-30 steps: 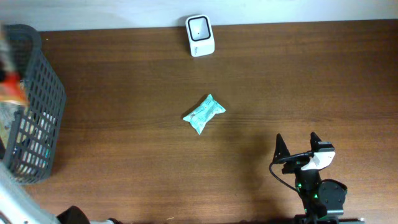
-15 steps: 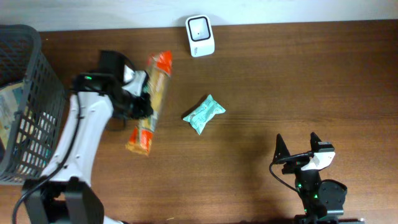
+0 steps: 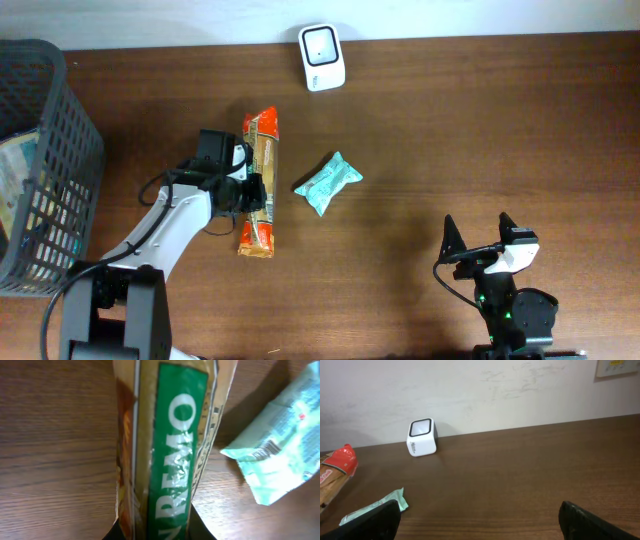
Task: Scan the item barcode
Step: 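Lay the San Remo pasta pack left of the green packet, then reach the left gripper into the basket and grasp the white snack bag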
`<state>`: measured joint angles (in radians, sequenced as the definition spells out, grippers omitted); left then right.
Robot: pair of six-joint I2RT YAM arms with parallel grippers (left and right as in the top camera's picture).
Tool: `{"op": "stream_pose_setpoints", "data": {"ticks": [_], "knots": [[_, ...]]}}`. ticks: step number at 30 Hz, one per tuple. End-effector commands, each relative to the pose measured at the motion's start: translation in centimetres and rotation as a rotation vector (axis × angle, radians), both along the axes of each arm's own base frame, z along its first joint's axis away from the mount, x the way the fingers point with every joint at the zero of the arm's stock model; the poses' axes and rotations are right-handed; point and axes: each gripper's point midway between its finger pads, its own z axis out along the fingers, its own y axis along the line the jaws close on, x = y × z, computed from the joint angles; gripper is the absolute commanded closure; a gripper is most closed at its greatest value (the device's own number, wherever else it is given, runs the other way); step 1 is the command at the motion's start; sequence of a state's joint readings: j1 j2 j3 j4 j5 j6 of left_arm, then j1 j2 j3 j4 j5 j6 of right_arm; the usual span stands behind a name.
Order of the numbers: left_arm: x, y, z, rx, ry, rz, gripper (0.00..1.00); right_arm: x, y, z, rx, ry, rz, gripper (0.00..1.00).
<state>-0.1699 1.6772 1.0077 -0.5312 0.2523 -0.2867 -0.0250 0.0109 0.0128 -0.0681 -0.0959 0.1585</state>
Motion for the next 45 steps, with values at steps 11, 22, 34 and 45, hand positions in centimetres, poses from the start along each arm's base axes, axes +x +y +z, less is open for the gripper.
{"op": "stream_pose_setpoints", "data": {"ticks": [11, 22, 34, 45], "knots": [[5.9, 0.6, 12.4, -0.137, -0.318, -0.049, 0.01, 0.0, -0.2, -0.3, 0.008, 0.003, -0.006, 0.01], [2.4, 27.4, 36.8, 0.396, -0.626, 0.555, 0.01, 0.0, -0.2, -0.3, 0.008, 0.003, -0.006, 0.01], [5.2, 43.1, 14.9, 0.554, -0.083, 0.603, 0.01, 0.0, -0.2, -0.3, 0.008, 0.003, -0.006, 0.01], [4.6, 44.5, -1.1, 0.538, 0.237, 0.483, 0.25, 0.0, -0.2, -0.3, 0.008, 0.003, -0.006, 0.01]]}}
